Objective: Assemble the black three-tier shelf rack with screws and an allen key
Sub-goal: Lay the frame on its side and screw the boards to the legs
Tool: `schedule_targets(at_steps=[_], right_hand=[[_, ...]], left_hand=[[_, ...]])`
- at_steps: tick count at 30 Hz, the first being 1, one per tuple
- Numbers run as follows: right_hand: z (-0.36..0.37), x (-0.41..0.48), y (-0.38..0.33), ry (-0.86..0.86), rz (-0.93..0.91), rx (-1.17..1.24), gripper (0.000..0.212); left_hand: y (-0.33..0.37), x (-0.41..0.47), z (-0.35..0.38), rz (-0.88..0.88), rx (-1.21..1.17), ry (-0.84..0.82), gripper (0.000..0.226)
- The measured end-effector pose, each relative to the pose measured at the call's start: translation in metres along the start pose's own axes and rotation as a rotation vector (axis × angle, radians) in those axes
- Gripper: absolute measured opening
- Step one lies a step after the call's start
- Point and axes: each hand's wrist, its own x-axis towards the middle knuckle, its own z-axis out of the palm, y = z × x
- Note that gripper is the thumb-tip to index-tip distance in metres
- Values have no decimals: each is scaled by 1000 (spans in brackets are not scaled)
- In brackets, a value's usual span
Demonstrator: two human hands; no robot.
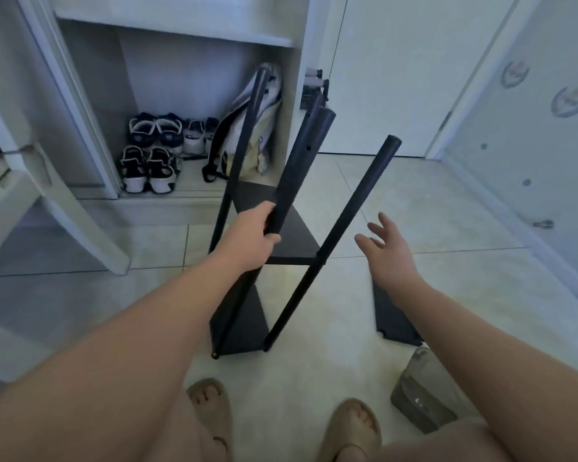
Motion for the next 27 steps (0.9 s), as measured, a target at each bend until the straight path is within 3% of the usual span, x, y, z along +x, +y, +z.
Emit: schedule_targets(at_steps=[10,23,27], right_hand=[[32,18,-16,64,-51,133,28],[53,29,-15,-15,-43,-13,14],[50,24,-21,-36,-60,-29,19]], left_hand=[[-29,6,-2,-44,-237,16,38],[-54,22,3,-267,-245,103,37],[-40,15,-2,-457,-255,264,37]])
